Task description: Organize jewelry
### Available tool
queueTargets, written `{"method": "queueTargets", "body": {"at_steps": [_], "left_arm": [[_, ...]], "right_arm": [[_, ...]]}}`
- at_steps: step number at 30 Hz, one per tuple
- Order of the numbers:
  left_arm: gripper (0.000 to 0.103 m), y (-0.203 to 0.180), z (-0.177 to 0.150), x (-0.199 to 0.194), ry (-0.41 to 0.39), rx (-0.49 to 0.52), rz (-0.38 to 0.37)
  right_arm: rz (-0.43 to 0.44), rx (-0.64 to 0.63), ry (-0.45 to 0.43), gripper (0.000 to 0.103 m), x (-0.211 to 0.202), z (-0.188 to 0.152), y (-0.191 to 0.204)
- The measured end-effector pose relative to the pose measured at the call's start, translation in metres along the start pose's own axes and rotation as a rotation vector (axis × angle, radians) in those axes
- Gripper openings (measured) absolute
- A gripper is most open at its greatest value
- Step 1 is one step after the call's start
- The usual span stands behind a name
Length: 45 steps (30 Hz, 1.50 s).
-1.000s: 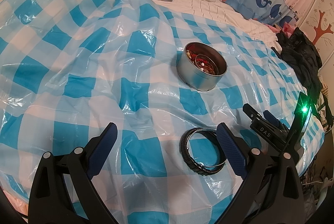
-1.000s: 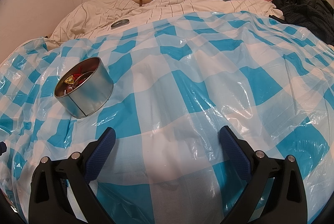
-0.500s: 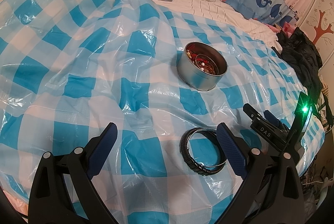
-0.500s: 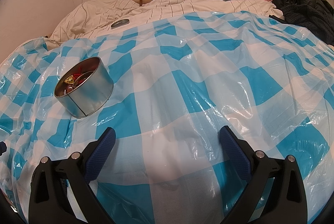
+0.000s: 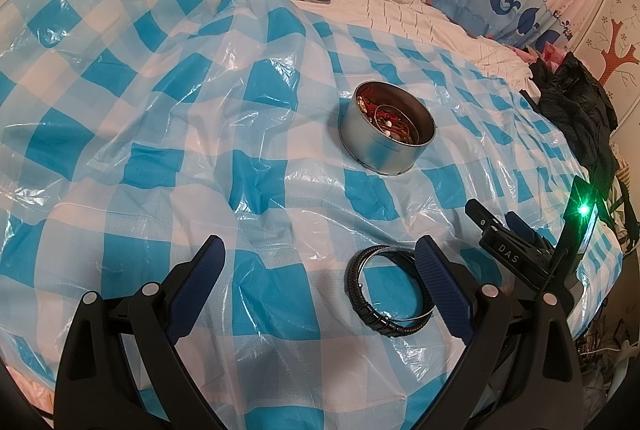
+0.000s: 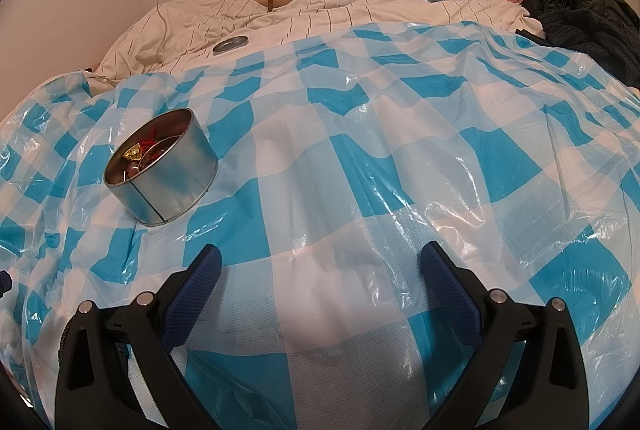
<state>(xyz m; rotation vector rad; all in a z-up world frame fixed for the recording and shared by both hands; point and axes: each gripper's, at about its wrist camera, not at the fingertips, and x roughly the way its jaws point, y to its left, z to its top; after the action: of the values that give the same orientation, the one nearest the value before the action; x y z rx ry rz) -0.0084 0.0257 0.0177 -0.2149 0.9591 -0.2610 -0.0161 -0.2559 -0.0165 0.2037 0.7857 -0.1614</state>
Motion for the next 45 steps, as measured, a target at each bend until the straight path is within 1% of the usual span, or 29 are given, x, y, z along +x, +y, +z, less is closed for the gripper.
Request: {"method": "queueTargets", "body": {"at_steps": [8, 39, 45], "left_arm": [[0.092, -0.0019, 0.0012, 0.0011, -0.009, 0.002, -0.003], [0.092, -0.0006, 0.0031, 0.0044, 0.001, 0.009, 0.006], [0.092, 0.0048, 0.0037, 0.0026, -0.005, 0.004, 0.003]], "right_arm": [[0.000, 0.000, 0.000, 0.096, -0.0001, -0.0001, 0.0000], [-0.001, -0.003, 0.001, 0.096, 0.0013, -0.0007, 0.0011], [0.003, -0.001, -0.002, 0.096, 0.0015, -0.0010, 0.0021]]}}
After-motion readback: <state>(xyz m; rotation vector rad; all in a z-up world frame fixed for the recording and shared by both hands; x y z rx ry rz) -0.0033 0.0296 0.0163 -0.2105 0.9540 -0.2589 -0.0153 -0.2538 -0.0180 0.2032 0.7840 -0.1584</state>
